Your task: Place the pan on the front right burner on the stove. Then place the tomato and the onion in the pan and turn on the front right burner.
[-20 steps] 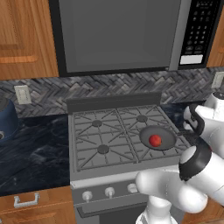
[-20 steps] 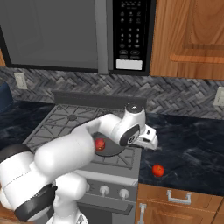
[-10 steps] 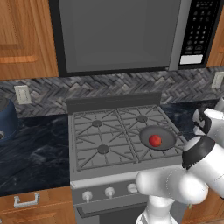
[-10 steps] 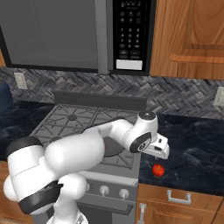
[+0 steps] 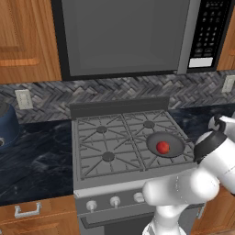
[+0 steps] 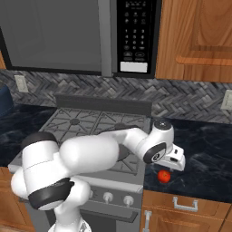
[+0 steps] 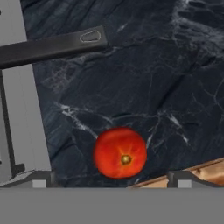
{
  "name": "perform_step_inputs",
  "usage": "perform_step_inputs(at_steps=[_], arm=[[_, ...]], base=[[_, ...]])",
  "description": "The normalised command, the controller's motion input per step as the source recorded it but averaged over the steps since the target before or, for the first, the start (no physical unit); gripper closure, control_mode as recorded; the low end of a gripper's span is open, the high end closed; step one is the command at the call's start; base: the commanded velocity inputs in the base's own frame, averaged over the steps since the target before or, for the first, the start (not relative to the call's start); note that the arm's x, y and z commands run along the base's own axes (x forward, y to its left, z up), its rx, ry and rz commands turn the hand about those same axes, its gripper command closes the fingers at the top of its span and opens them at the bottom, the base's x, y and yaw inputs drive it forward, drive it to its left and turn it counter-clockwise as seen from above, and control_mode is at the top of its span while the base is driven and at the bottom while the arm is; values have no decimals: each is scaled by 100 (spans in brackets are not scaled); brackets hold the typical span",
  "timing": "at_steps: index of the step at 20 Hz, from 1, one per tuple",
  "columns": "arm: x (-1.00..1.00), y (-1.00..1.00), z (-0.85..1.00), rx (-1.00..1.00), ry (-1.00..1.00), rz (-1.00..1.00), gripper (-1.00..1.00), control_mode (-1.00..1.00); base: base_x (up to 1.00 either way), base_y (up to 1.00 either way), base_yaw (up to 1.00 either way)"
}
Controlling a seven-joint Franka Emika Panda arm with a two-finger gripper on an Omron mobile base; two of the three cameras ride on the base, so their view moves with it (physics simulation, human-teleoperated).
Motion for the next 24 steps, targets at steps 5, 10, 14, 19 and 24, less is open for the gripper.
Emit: perform_step_inputs(at_steps=[5,10,14,19,24], arm=[[0,-27,-4,0,4,0,-100,-100],[-2,-4,-17,0,3,0,-100,-100],[-2,0,-23,0,2,0,-100,-100],[0,0,-21,0,1,0,-100,-100],[-1,1,-12,1,0,0,-100,-100]], base=[[0,0,0],[0,0,0],[0,0,0],[0,0,0],[0,0,0]])
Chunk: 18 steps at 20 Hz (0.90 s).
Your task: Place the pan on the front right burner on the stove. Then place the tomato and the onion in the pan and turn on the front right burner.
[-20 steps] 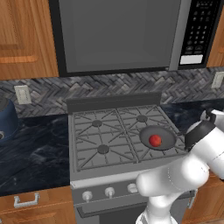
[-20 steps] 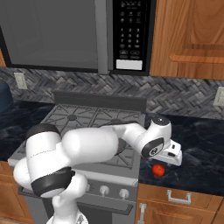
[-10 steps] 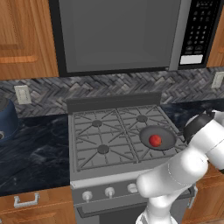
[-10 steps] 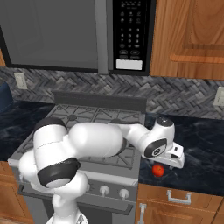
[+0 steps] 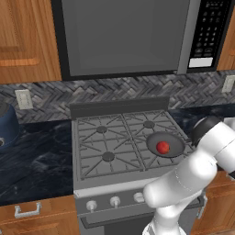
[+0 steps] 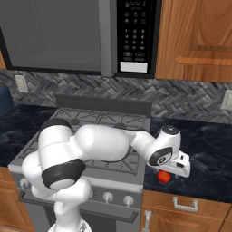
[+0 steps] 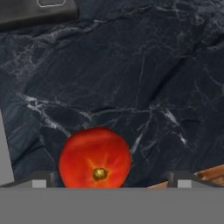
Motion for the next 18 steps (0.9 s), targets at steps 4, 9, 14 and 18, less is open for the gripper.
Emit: perform_step_inputs(at_steps=[4,9,14,18], arm=[[0,1,-11,0,0,0,-100,-100],[0,5,-9,2,0,0,-100,-100],[0,4,-11,2,0,0,-100,-100],[0,0,-16,1,0,0,-100,-100]], base=[[0,0,0],[0,0,0],[0,0,0],[0,0,0]])
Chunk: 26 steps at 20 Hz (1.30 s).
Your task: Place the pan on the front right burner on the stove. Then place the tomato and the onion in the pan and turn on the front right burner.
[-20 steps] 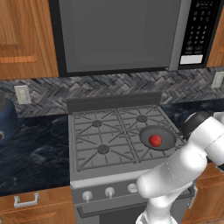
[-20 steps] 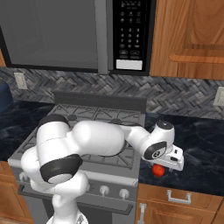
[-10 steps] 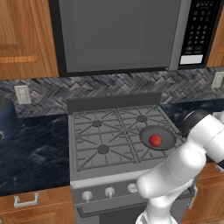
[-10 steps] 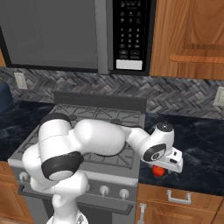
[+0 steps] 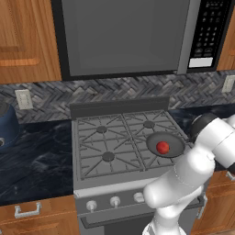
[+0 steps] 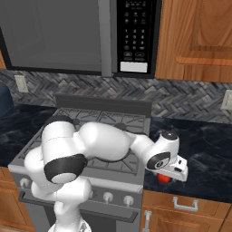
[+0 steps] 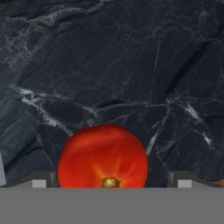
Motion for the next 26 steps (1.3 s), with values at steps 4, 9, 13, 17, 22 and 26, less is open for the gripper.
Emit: perform_step_inputs(at_steps=[4,9,13,17,22,26], arm=[[0,0,-20,0,2,0,-100,-100],[0,1,-20,0,2,0,100,-100],[0,0,-6,0,0,0,100,-100],[-11,0,0,0,0,0,100,-100],[-38,6,23,0,-1,0,100,-100],[-30,21,52,0,0,0,100,-100]], base=[[0,0,0],[0,0,0],[0,0,0],[0,0,0],[0,0,0],[0,0,0]])
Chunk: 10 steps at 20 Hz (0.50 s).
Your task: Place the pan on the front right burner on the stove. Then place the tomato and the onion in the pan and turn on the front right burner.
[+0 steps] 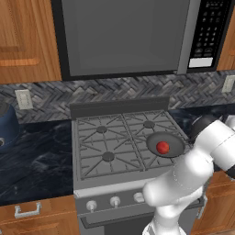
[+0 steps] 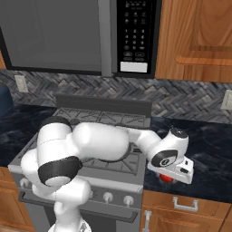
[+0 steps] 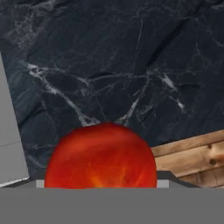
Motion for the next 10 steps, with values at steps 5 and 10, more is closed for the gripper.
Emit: perform_step_inputs(at_steps=[5,10], arm=[[-15,29,64,0,0,0,100,-100],[-15,44,46,0,0,0,100,-100]], base=[[0,0,0],[0,0,0]])
